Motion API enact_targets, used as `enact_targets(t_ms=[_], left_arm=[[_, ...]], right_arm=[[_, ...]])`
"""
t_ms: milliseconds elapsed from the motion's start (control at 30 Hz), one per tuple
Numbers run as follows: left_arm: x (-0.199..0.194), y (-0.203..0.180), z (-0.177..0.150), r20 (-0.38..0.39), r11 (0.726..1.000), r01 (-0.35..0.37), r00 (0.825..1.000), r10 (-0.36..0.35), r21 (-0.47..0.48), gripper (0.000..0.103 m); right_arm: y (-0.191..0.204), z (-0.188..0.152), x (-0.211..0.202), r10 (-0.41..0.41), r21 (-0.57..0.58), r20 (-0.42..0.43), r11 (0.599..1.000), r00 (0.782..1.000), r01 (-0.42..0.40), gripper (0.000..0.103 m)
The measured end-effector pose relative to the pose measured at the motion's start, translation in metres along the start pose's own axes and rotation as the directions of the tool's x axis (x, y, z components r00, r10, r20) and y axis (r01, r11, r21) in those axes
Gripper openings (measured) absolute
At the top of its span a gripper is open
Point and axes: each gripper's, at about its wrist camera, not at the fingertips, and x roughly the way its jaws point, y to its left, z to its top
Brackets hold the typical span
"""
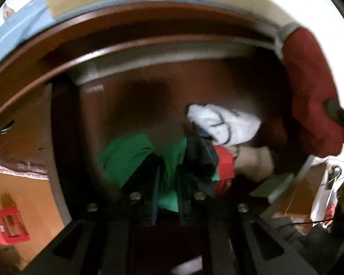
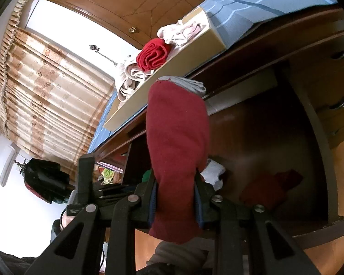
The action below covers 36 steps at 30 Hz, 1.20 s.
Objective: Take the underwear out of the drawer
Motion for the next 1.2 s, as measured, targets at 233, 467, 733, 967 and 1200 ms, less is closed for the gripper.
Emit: enact_targets(t_ms=[233, 467, 733, 967, 1200], left_arm=[[-0.046, -0.008, 0.005, 0.113, 0.999, 0.043, 0.993, -0.041, -0.016, 0.006], [-0.101, -0.018, 0.015, 0.251, 0.998, 0.036, 0.967, -0.046, 0.045, 0.002], [-0.042, -0.018, 0.018, -0.083, 0.969, 0.042, 0.996, -0.023, 0.243, 0.028], [-0.032, -0.048, 0.012, -0.212, 0.787, 0.165, 0.976, -0.044, 0.595, 0.049], [-0.006, -0.044, 0.02, -0.391, 0.645, 0.269, 0.919, 0.049, 0.715, 0.049]], right_arm=[[0.008, -0.001, -0.002, 0.013, -0.014, 0.005, 1.0, 1.0, -0.013, 0.029], [0.025, 0.008, -0.012, 0.026, -0.064, 0.035, 0.998, 0.999, -0.024, 0.029], [0.027, 0.006, -0.014, 0.027, -0.07, 0.034, 0.997, 0.999, -0.025, 0.029], [0.022, 0.01, -0.012, 0.015, -0.051, 0.028, 0.999, 0.999, -0.014, 0.029], [0.021, 0.012, -0.009, 0.002, -0.033, 0.028, 0.999, 1.0, -0.001, 0.029]])
